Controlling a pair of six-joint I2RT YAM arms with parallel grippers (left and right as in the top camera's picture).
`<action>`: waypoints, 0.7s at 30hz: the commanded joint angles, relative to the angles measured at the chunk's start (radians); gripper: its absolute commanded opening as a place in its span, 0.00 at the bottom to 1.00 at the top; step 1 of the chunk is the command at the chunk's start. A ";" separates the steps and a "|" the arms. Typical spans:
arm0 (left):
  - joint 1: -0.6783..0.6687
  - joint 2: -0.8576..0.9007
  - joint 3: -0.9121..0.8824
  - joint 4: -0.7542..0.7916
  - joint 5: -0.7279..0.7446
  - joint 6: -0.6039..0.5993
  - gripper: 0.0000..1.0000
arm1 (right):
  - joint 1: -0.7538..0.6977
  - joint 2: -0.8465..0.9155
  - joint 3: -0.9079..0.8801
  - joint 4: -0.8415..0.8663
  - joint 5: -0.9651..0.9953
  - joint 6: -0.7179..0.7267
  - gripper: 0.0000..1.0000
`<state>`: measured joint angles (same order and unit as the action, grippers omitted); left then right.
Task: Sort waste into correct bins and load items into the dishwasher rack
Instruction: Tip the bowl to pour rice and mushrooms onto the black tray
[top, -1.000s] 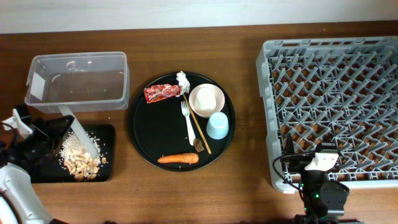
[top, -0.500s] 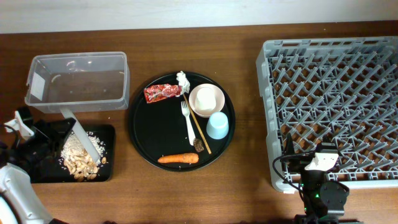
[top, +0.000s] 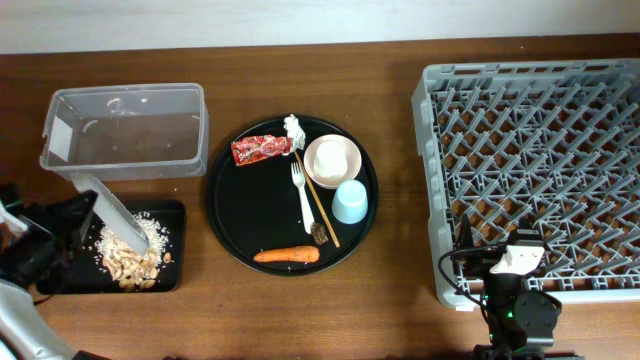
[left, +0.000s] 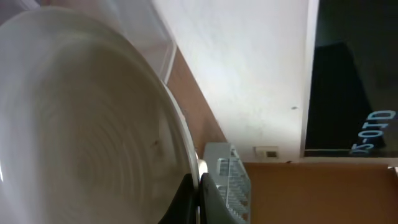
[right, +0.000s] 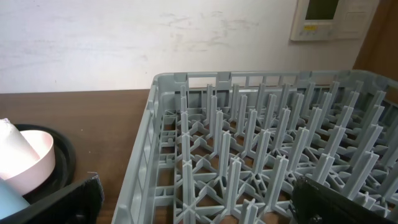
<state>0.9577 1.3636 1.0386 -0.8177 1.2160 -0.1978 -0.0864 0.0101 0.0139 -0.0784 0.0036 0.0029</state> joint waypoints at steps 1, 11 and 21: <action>0.034 0.003 -0.008 -0.051 0.048 0.010 0.00 | -0.006 -0.006 -0.008 -0.003 0.008 0.001 0.99; 0.047 0.004 -0.010 -0.085 0.235 0.205 0.00 | -0.006 -0.006 -0.008 -0.003 0.008 0.001 0.99; 0.050 0.005 -0.009 -0.134 0.253 0.189 0.01 | -0.006 -0.006 -0.008 -0.003 0.008 0.001 0.99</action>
<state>1.0039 1.3670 1.0294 -0.9600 1.4075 -0.0456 -0.0864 0.0101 0.0139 -0.0784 0.0032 0.0029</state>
